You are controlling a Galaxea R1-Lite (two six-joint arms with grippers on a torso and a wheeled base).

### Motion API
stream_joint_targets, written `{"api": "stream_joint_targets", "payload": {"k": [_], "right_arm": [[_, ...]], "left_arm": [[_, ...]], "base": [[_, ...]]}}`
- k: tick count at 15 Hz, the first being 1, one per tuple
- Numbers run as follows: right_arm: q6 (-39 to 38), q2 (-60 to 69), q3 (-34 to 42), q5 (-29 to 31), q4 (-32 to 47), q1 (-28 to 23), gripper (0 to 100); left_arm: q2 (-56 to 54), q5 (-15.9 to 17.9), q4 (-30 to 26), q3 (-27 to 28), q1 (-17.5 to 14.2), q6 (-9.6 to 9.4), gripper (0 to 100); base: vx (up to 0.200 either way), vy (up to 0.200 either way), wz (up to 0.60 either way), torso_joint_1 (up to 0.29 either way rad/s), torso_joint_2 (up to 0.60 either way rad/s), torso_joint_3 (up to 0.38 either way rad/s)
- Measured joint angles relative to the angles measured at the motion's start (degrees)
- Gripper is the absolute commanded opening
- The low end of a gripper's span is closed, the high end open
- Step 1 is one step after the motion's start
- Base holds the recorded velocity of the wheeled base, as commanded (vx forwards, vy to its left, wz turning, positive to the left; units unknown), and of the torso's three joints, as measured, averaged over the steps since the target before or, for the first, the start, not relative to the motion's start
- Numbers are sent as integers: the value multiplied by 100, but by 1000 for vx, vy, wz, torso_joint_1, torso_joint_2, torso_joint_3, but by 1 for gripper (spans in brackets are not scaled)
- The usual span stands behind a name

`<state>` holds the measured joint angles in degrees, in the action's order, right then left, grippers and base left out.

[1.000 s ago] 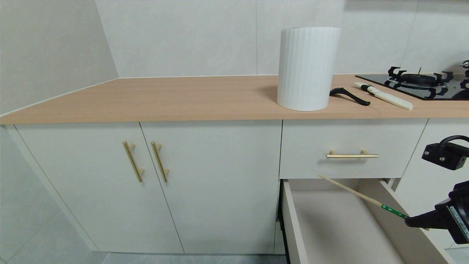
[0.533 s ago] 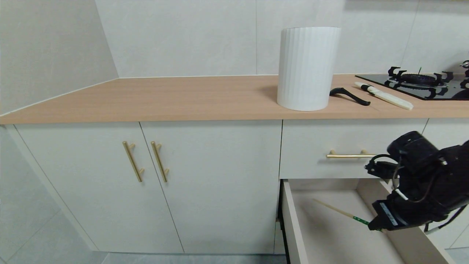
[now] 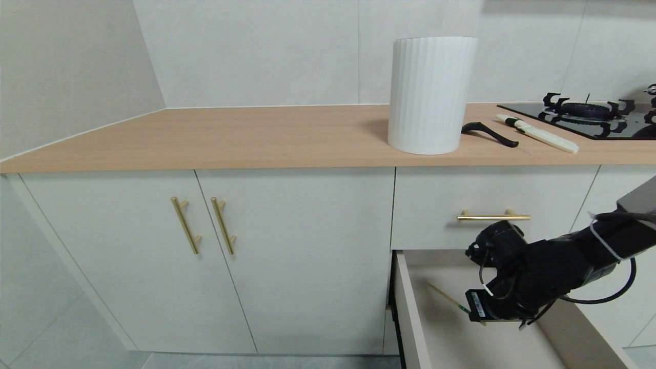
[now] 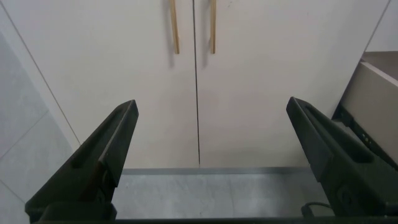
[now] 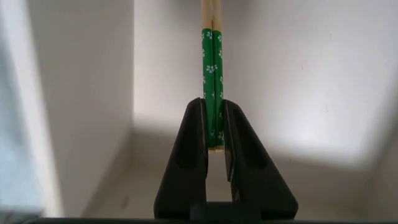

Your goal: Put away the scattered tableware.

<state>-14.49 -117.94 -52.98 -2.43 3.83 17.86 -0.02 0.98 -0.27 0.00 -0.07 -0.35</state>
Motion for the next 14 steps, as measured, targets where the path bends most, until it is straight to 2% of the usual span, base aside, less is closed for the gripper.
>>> {"api": "stream_joint_targets", "payload": {"k": [9, 10, 14], "right_arm": [[-102, -1168, 17, 650, -840, 273, 0], [-127, -1200, 15, 655, -845, 273, 100], [-134, -1229, 0, 656, -847, 278, 100]], "left_arm": [[0, 0, 0, 0, 2, 0, 100], [0, 0, 0, 0, 2, 2, 100], [0, 0, 0, 0, 0, 0, 100]], "base": [[0, 0, 0, 0, 0, 0], [0, 0, 0, 0, 0, 0], [0, 0, 0, 0, 0, 0]]}}
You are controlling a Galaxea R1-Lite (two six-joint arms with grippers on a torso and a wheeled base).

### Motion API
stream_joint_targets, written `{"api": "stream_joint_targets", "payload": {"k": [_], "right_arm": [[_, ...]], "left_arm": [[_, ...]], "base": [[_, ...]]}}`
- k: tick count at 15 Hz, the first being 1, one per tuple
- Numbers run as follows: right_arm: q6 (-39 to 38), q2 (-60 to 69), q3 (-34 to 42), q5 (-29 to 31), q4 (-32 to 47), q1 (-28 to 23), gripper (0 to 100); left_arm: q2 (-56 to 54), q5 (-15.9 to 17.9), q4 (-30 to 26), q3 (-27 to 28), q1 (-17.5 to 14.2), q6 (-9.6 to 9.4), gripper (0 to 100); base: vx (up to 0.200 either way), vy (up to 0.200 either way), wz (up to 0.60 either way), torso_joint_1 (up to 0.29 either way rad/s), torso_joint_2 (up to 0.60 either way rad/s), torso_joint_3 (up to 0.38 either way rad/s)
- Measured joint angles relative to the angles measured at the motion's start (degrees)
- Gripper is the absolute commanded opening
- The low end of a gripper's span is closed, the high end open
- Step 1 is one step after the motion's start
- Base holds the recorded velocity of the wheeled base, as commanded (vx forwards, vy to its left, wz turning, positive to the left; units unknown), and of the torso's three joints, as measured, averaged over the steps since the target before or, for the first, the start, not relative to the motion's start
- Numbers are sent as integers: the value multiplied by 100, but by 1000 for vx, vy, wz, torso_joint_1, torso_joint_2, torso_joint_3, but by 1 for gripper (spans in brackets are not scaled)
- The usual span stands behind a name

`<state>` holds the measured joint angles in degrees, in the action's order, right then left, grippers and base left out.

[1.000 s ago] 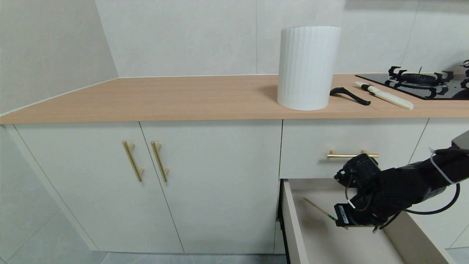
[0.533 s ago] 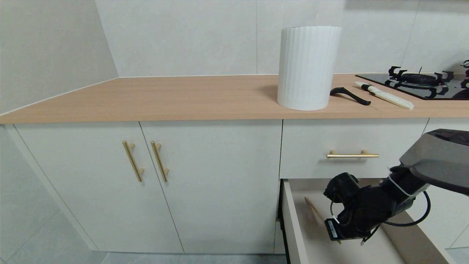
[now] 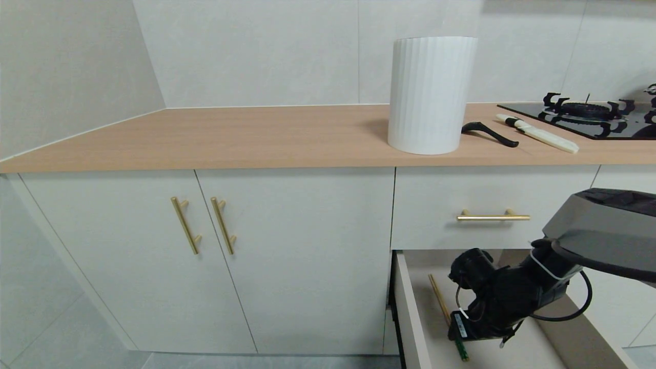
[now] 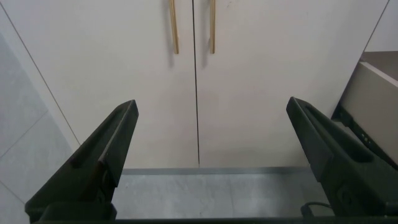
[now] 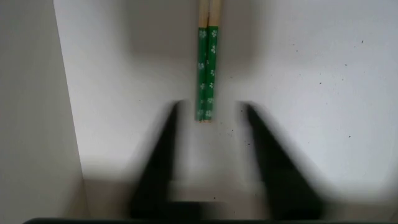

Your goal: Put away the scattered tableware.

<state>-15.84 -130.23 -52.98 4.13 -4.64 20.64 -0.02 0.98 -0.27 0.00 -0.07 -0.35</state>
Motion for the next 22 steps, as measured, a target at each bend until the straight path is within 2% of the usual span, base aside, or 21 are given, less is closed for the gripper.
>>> {"api": "stream_joint_targets", "payload": {"k": [7, 13, 18, 22], "right_arm": [[2, 388, 133, -20, 66, 6, 100], [119, 2538, 644, -96, 154, -16, 100], [834, 4250, 734, -123, 325, -524, 100], [1115, 4895, 803, -135, 339, -750, 100]], "left_arm": [[0, 0, 2, 0, 0, 0, 100], [0, -2, 0, 0, 0, 2, 100], [0, 0, 0, 0, 0, 2, 100], [0, 0, 2, 0, 2, 2, 100]], "base": [[0, 0, 0, 0, 0, 0], [0, 0, 0, 0, 0, 0], [0, 0, 0, 0, 0, 0], [0, 0, 0, 13, -54, -41]]}}
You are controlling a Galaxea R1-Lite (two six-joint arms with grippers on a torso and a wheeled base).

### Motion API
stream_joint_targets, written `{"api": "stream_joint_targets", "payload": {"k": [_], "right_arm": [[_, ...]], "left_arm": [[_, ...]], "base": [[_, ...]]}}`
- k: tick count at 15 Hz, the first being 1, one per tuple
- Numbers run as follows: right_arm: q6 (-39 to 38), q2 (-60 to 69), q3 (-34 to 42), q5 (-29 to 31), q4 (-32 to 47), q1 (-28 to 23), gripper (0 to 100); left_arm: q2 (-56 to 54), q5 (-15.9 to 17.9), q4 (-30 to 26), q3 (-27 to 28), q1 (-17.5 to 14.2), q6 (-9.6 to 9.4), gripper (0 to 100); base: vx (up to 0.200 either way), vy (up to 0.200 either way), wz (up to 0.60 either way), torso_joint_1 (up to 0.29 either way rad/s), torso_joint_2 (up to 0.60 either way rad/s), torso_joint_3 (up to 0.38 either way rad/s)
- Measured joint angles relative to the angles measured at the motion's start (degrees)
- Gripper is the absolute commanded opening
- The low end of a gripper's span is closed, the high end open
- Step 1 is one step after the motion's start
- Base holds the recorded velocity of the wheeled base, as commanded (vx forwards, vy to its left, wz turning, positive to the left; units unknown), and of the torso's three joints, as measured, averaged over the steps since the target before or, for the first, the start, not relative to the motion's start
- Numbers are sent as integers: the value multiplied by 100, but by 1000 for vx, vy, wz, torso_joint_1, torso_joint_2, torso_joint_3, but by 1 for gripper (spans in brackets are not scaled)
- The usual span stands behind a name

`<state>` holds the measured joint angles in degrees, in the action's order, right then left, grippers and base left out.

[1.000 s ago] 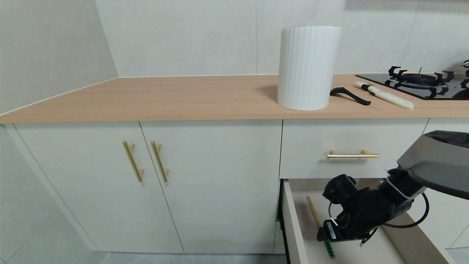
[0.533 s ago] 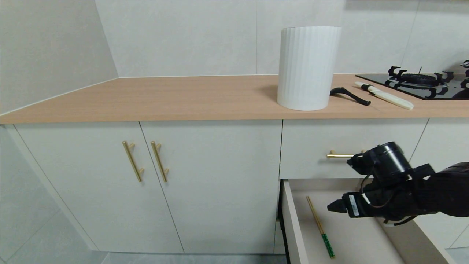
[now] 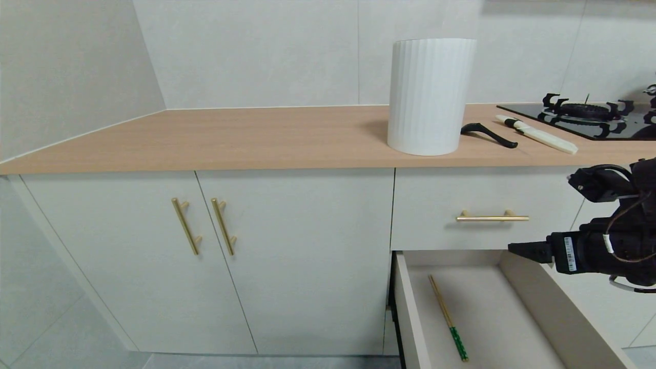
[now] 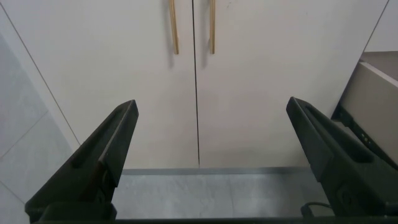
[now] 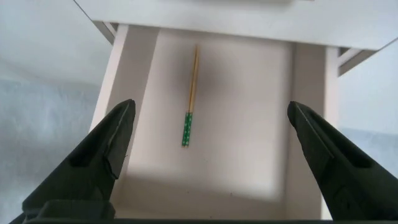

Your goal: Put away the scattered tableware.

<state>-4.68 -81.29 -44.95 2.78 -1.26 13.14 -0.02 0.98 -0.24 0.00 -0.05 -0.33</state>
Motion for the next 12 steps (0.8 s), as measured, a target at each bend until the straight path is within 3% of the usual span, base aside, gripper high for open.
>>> {"api": "stream_joint_targets", "payload": {"k": [3, 12], "right_arm": [[74, 128, 46, -5, -20, -11, 100], [78, 163, 90, -13, -38, -6, 100]], "left_arm": [[0, 0, -2, 0, -2, -2, 100], [0, 0, 0, 0, 0, -2, 100]], "base": [[0, 0, 0, 63, -238, -264], [0, 0, 0, 180, -498, -293]]}}
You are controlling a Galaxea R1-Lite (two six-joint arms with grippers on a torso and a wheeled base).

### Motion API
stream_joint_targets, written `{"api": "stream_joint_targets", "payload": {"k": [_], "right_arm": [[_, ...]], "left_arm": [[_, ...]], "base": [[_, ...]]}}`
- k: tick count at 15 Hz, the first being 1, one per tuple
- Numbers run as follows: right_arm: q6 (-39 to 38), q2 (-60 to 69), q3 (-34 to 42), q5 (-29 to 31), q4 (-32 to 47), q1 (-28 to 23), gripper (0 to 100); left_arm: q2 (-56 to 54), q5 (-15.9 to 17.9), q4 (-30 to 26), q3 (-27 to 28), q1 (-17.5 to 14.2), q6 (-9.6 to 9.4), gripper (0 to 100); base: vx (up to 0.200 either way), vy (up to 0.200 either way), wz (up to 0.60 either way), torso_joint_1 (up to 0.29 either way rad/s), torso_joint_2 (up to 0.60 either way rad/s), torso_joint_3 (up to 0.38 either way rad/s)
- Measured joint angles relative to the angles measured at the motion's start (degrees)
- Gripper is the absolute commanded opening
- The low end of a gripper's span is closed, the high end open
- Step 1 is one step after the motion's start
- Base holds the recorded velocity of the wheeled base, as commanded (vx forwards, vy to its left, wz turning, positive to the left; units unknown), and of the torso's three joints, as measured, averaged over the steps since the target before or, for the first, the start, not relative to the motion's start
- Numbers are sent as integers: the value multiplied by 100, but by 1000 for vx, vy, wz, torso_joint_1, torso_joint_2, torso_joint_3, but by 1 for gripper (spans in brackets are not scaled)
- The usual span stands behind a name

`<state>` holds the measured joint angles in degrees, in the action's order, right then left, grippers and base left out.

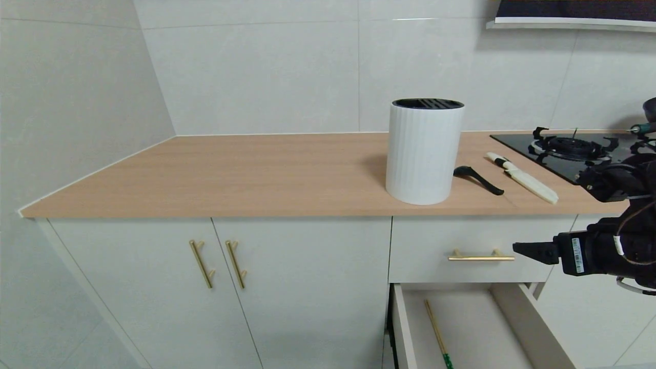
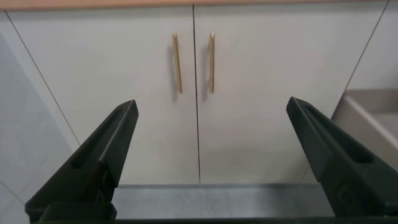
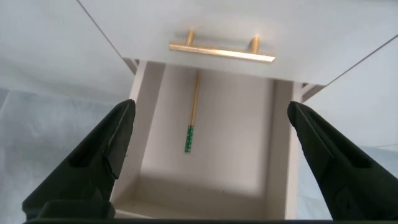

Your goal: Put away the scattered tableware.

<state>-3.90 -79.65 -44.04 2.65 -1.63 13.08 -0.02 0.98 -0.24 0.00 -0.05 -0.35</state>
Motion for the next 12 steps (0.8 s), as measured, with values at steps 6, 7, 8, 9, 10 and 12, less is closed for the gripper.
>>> {"api": "stream_joint_targets", "payload": {"k": [6, 7, 8, 9, 10, 12], "right_arm": [[101, -37, 35, 0, -9, 6, 100], [108, -44, 39, -5, -9, 6, 100], [111, -48, 44, -9, -9, 6, 100], [108, -59, 41, -9, -22, 4, 100], [108, -83, 37, -11, -30, 4, 100], [111, -251, -30, -44, -239, -18, 100]], "left_arm": [[0, 0, 0, 0, -2, 2, 100], [0, 0, -2, 0, -2, 2, 100], [0, 0, 0, 0, -2, 2, 100], [0, -2, -2, 0, -2, 2, 100], [0, 0, -2, 0, -2, 2, 100], [0, 0, -2, 0, -2, 0, 100]], "base": [[0, 0, 0, 203, -493, -279], [0, 0, 0, 232, -510, -281], [0, 0, 0, 193, -447, -232], [0, 0, 0, 105, -251, -134], [0, 0, 0, 71, -129, -76], [0, 0, 0, 21, -35, -13]]}}
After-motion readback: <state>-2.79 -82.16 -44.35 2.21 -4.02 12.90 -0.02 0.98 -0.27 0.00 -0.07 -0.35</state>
